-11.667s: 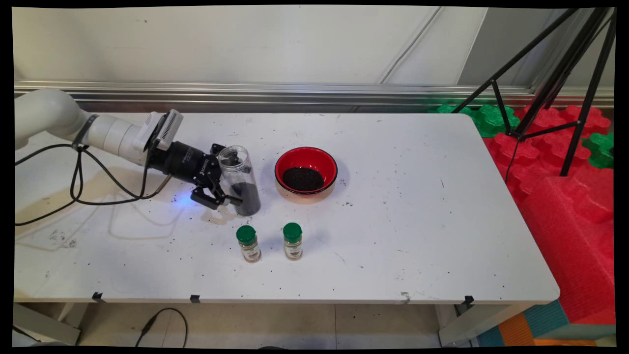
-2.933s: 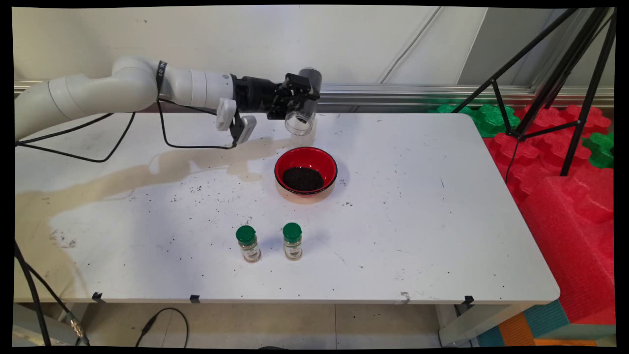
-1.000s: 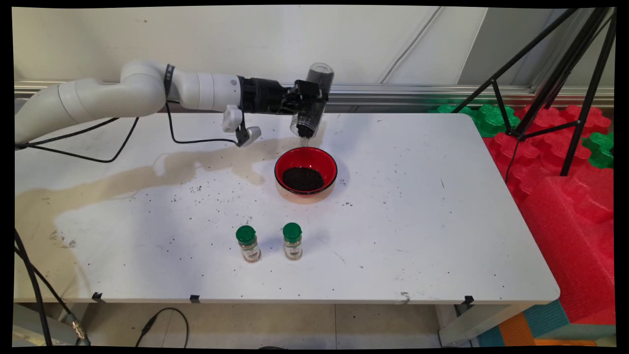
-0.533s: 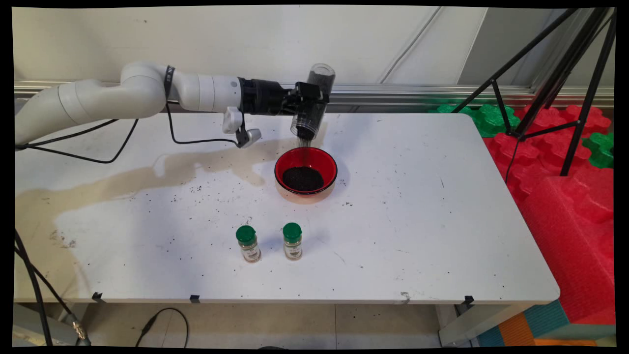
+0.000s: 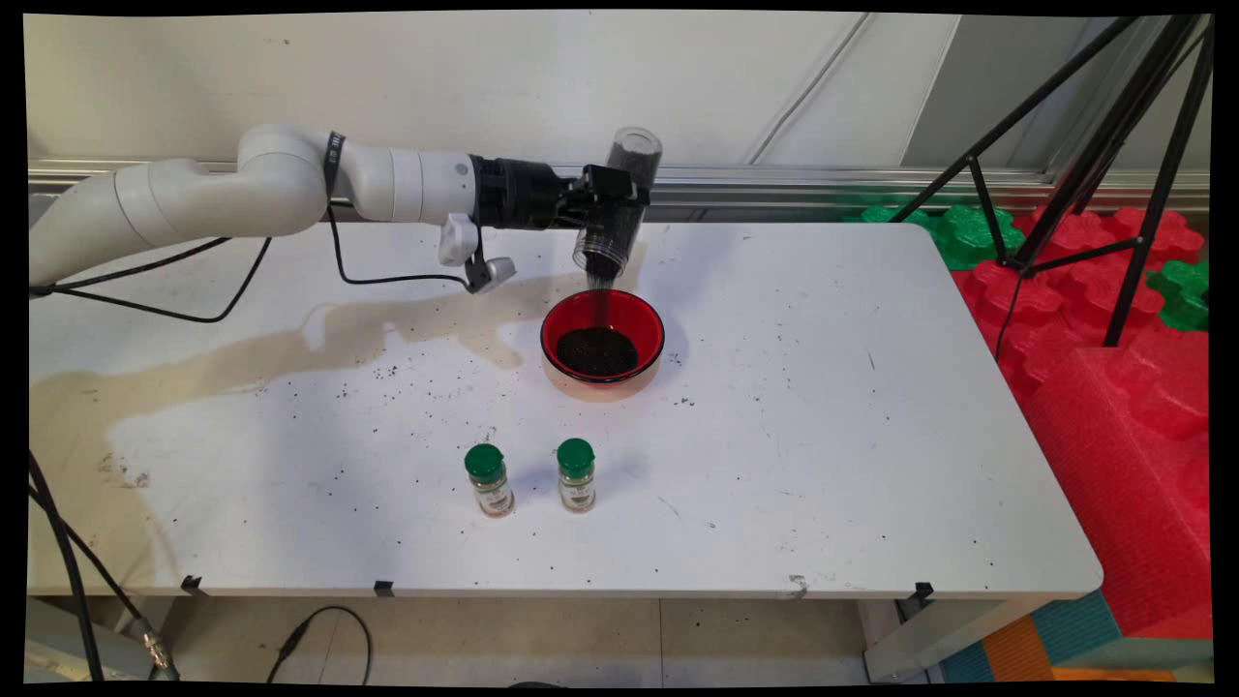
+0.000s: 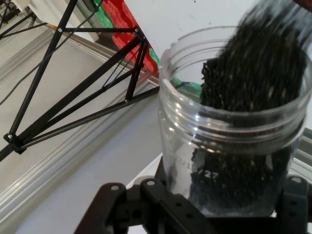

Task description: Pour the black seasoning powder in the red bowl

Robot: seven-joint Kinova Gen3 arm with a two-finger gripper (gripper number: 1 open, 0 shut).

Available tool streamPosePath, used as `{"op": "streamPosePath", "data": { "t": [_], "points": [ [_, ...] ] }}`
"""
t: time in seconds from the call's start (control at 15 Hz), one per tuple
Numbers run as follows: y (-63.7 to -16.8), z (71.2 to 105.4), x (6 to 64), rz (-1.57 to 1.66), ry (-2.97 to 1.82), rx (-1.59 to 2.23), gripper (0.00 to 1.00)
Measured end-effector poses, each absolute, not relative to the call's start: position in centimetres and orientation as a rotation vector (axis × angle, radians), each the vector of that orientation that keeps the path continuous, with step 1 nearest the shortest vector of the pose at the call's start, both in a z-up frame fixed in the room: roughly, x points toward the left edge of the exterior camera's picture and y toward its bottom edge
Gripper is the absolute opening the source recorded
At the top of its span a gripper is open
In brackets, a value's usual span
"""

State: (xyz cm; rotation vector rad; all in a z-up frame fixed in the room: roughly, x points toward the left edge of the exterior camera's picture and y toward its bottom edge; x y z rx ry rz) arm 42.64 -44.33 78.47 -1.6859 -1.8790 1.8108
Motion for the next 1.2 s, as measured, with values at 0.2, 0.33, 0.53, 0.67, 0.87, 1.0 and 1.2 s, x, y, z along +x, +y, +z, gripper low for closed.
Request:
{"op": "streamPosePath", "data": {
  "t": [0.2,0.33,0.53,0.67,0.87,1.0,1.2],
  "points": [
    [-44.25,78.41,42.57,1.812,-1.876,-1.692,0.00],
    [-44.22,78.37,42.52,1.813,-1.874,-1.696,0.00],
    [-44.19,78.31,42.46,1.813,-1.871,-1.700,0.00],
    [-44.18,78.29,42.42,1.813,-1.869,-1.704,0.00],
    [-44.15,78.24,42.37,1.814,-1.867,-1.708,0.00],
    [-44.15,78.21,42.33,1.814,-1.865,-1.710,0.00],
    [-44.16,78.16,42.27,1.815,-1.863,-1.715,0.00]
  ]
}}
